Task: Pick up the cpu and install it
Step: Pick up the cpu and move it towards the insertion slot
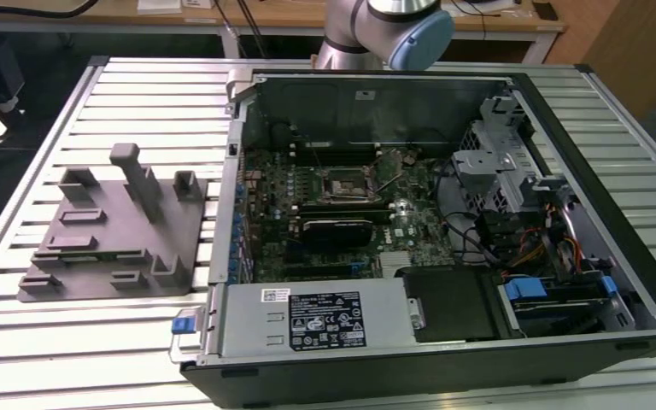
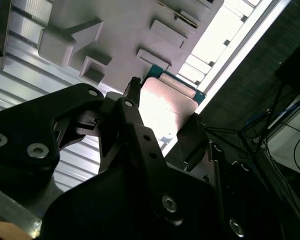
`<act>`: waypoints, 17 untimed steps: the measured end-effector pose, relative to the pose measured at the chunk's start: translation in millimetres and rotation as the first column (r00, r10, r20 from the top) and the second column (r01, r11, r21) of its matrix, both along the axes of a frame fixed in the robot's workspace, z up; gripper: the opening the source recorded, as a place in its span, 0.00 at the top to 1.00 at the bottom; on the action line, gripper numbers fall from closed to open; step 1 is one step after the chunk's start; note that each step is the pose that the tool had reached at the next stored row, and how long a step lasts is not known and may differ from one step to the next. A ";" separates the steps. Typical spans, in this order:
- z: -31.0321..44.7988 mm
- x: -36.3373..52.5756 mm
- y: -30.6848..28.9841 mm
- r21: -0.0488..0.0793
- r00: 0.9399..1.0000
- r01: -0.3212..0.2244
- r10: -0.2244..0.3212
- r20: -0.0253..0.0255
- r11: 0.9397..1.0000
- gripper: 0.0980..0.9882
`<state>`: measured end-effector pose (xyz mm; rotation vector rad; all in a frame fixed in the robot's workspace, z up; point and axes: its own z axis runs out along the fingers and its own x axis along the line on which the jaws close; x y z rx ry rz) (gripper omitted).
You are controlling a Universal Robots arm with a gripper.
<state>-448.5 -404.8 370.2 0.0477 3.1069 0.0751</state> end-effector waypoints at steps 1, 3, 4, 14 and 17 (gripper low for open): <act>0.0 0.0 0.0 0.000 1.000 0.000 0.000 0.000 1.000 0.50; 0.3 0.0 0.0 0.000 1.000 0.000 0.000 0.000 1.000 0.50; 0.3 0.0 0.0 0.000 1.000 0.000 0.000 0.000 1.000 0.50; 0.3 16.8 0.0 0.000 1.000 0.000 0.000 0.000 1.000 0.50; 0.2 24.9 0.0 0.000 1.000 0.000 0.000 0.000 1.000 0.50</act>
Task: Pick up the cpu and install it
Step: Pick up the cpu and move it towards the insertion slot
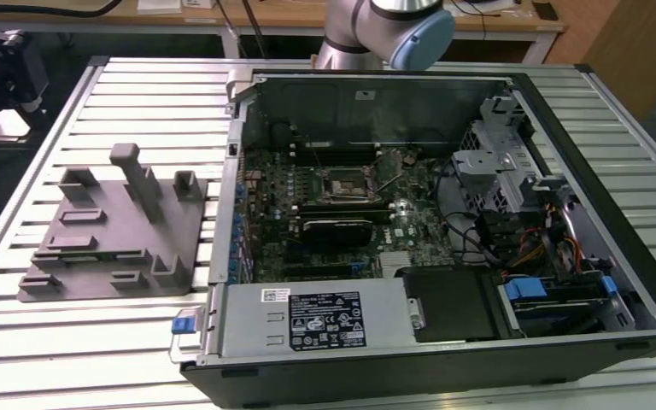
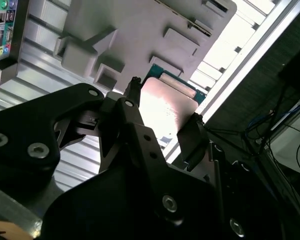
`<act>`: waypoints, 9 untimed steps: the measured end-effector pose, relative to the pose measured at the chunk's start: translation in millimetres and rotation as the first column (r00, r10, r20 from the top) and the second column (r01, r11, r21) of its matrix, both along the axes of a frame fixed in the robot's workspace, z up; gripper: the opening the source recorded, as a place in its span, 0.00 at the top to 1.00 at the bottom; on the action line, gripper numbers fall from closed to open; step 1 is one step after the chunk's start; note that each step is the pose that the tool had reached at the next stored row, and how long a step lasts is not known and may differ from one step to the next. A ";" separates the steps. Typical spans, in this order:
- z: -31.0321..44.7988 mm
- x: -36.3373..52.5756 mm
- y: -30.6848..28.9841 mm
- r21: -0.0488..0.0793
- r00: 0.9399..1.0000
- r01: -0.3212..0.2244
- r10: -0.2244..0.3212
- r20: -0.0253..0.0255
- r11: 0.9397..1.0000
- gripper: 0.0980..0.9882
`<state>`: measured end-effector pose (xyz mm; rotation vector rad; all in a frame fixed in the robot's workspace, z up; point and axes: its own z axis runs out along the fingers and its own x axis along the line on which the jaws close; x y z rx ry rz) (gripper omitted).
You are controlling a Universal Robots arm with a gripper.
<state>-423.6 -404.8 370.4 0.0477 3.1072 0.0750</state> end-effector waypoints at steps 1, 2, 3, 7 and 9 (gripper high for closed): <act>0.0 2.6 0.0 0.000 1.000 0.000 0.000 0.000 1.000 0.50; 0.0 5.1 0.0 0.000 1.000 0.000 0.000 0.000 1.000 0.50; 0.1 7.7 0.0 0.000 1.000 0.000 0.000 0.000 1.000 0.50; 0.0 18.4 0.0 0.000 1.000 0.000 0.000 0.000 1.000 0.50; 0.1 23.6 0.0 0.000 1.000 0.000 0.000 0.000 1.000 0.50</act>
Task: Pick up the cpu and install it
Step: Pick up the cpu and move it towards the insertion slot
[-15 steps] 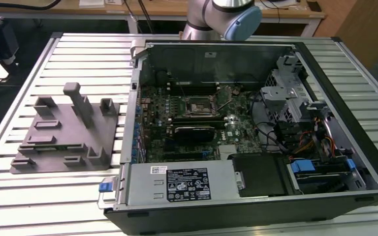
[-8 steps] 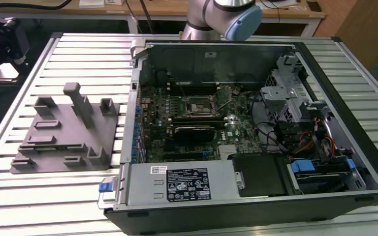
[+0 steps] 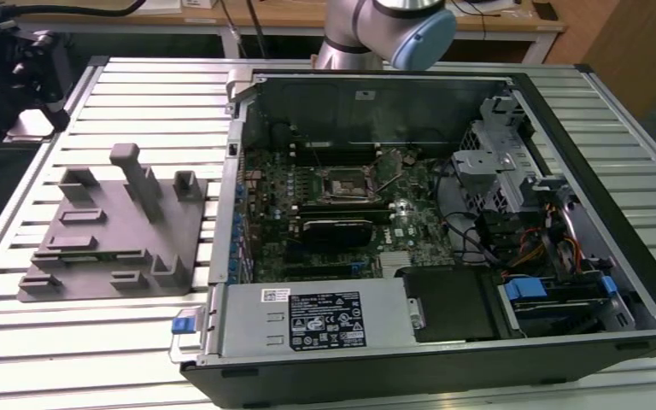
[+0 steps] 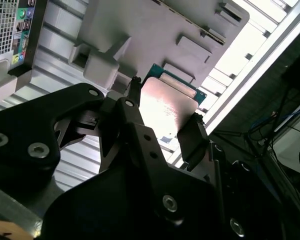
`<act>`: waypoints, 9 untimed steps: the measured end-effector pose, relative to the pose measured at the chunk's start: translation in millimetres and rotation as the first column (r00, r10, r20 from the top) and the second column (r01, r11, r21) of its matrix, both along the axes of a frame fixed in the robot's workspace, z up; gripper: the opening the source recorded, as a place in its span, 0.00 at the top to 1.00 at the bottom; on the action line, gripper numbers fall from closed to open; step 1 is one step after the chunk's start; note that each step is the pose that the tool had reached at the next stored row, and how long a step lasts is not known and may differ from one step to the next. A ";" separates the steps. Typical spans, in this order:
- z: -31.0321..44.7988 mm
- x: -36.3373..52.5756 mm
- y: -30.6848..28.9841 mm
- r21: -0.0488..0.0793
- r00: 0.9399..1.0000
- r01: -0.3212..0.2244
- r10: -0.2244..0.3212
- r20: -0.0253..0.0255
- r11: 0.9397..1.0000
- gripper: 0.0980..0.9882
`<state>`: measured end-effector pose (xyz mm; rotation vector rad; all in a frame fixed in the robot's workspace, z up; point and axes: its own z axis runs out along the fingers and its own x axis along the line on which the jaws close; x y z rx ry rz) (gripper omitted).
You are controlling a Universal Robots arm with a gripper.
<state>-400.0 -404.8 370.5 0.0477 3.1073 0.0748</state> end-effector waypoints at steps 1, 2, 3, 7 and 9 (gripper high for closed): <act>-0.1 2.6 0.0 0.000 1.000 0.000 0.000 0.000 1.000 0.50; -0.1 5.0 0.0 0.000 1.000 0.000 0.000 0.000 1.000 0.50; -0.1 7.4 0.0 0.000 1.000 0.000 0.000 0.000 1.000 0.50; 0.0 17.2 0.0 0.000 1.000 0.000 0.000 0.000 1.000 0.50; -0.1 22.4 0.0 0.000 1.000 0.000 0.000 0.000 1.000 0.50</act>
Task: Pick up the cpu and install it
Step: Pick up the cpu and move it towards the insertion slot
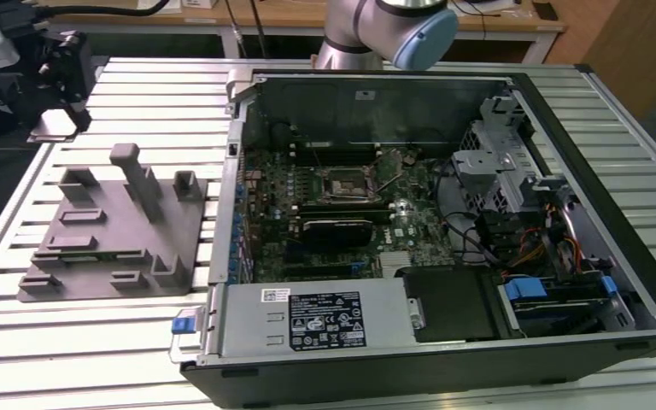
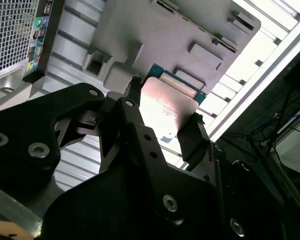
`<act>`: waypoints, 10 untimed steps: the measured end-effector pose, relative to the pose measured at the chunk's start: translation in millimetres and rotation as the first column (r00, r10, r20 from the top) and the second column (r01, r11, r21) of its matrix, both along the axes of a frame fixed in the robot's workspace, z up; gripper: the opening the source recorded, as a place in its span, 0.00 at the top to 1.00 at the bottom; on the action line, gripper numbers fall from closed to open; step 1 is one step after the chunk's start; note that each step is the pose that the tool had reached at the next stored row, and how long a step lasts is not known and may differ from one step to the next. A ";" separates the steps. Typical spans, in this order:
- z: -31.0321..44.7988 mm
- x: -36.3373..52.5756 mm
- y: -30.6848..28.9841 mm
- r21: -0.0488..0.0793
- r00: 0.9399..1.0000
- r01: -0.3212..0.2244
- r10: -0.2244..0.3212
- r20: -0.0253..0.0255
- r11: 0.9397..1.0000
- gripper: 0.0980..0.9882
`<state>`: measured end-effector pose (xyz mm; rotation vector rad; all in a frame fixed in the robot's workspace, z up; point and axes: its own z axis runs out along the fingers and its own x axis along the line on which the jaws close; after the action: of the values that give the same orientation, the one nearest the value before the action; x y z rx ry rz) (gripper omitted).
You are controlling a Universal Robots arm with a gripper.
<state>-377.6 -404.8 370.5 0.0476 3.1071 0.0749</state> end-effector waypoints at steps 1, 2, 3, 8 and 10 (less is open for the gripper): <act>0.0 2.4 0.0 0.000 1.000 0.000 0.000 0.000 1.000 0.50; 0.0 4.8 0.0 0.000 1.000 0.000 0.000 0.000 1.000 0.50; 0.1 7.2 0.0 0.000 1.000 0.000 0.000 0.000 1.000 0.50; 0.0 19.2 0.0 0.000 1.000 0.000 0.000 0.000 1.000 0.50; 0.0 23.6 0.0 0.000 1.000 0.000 0.000 0.000 1.000 0.50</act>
<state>-354.0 -404.8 370.5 0.0477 3.1072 0.0749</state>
